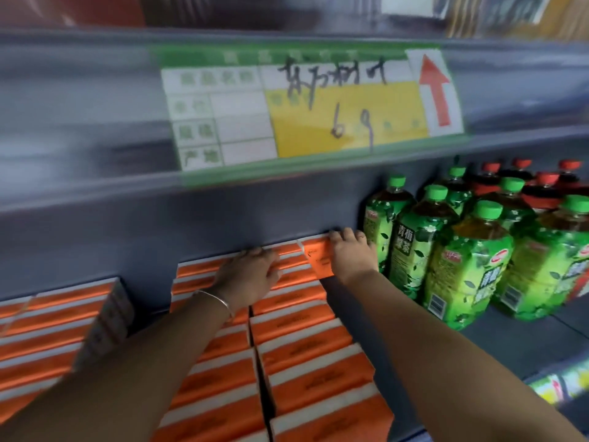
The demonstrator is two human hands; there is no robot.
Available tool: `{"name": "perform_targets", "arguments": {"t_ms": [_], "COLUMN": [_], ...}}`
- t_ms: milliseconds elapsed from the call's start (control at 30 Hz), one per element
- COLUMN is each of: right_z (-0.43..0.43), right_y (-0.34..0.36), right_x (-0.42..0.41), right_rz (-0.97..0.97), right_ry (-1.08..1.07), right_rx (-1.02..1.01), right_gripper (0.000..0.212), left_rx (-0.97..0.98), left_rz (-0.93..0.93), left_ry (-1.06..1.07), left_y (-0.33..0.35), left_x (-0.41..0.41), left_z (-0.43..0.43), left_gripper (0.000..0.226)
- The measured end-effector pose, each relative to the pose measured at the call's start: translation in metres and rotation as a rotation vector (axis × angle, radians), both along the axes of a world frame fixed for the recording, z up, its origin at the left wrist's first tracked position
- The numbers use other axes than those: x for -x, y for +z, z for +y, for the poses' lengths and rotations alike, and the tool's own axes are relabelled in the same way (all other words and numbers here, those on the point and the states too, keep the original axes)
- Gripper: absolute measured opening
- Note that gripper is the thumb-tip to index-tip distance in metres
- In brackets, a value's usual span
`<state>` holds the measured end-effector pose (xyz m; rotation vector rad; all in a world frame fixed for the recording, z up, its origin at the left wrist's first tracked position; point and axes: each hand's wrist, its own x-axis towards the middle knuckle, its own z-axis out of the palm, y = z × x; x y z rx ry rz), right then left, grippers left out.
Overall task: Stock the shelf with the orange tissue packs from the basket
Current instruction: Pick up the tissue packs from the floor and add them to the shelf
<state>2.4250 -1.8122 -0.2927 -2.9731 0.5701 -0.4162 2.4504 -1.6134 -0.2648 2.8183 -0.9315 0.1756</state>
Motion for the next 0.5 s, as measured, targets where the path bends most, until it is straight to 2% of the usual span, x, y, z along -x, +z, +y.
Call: {"name": "perform_targets", "arguments": {"t_ms": [267,500], "right_z": [0.006,0.044], "right_y": [0.007,0.023], "right_x": [0.06,0.134], "right_rz": [-0.047,0.038], "right_ry": [0.137,0.097], "right_rx": [-0.258,-0.402], "right_gripper": [0.05,0.049], "left_rx": [0.052,0.124], "left_rz": [0.024,0.066], "left_ry": [0.048,0.058], "left_y": [0.0,0.017], "left_x": [0.028,0.086], "left_z": [0.019,0.047], "left_gripper": [0.04,0.042]}}
